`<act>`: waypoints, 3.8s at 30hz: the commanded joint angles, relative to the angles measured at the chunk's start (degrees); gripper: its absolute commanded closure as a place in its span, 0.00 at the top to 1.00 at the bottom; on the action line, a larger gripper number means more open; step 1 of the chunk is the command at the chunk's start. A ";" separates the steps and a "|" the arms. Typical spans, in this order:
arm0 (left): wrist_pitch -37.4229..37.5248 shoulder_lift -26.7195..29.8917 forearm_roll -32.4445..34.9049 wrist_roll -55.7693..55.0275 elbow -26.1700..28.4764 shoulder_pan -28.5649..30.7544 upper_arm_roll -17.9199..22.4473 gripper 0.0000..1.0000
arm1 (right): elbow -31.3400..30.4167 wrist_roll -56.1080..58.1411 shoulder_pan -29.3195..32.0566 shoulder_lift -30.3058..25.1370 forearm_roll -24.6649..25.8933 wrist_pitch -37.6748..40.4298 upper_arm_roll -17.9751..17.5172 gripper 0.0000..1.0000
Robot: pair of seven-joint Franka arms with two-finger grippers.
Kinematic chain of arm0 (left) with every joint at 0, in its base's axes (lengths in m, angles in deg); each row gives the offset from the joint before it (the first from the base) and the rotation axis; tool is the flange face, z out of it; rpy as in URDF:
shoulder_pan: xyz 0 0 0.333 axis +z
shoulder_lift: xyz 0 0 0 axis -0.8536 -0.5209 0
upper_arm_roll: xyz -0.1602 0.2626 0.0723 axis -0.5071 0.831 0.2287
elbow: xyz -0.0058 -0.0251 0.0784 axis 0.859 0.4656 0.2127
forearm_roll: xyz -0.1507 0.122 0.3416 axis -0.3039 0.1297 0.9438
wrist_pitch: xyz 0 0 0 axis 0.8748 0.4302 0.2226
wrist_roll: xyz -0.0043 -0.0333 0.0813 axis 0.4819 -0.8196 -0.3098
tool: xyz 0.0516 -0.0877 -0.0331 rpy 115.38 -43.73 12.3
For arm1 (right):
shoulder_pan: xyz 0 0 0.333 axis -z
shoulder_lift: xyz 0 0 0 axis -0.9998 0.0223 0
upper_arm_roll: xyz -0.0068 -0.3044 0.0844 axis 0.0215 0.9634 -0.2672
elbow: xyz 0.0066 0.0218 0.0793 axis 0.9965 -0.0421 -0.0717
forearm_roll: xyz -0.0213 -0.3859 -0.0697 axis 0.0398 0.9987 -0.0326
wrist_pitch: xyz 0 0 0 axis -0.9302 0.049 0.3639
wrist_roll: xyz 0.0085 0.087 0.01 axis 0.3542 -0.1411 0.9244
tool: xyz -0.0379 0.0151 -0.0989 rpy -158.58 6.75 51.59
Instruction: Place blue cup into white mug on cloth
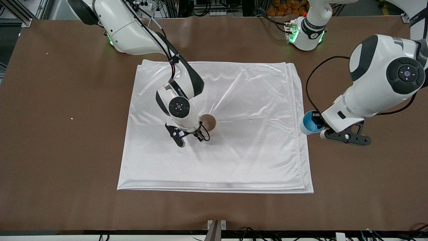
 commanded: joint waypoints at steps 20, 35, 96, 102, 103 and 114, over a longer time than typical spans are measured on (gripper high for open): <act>-1.25 -1.69 0.50 -25.78 -1.18 -1.97 -14.73 0.00 | 6.29 31.28 16.37 -1.83 -0.24 15.78 -0.88 1.00; -10.12 -8.37 0.85 -36.24 -1.09 -12.25 -14.47 0.00 | 6.03 56.86 27.27 -1.92 0.38 17.54 -0.53 1.00; -33.85 -23.05 7.17 -43.90 -1.01 -26.94 -4.45 1.00 | -19.55 68.99 30.61 -40.95 3.01 27.56 -0.36 1.00; -35.61 -22.96 7.70 -44.16 -1.27 -27.29 -4.54 1.00 | -16.04 71.81 31.67 -41.21 3.01 29.66 0.26 1.00; -35.61 -22.61 7.79 -44.25 -1.27 -27.29 -4.54 1.00 | -14.82 71.81 31.58 -41.21 3.01 30.80 0.26 1.00; -31.84 -15.41 8.14 -44.34 -1.01 -25.45 -4.45 1.00 | -7.33 77.70 31.84 -41.21 3.01 36.79 0.52 1.00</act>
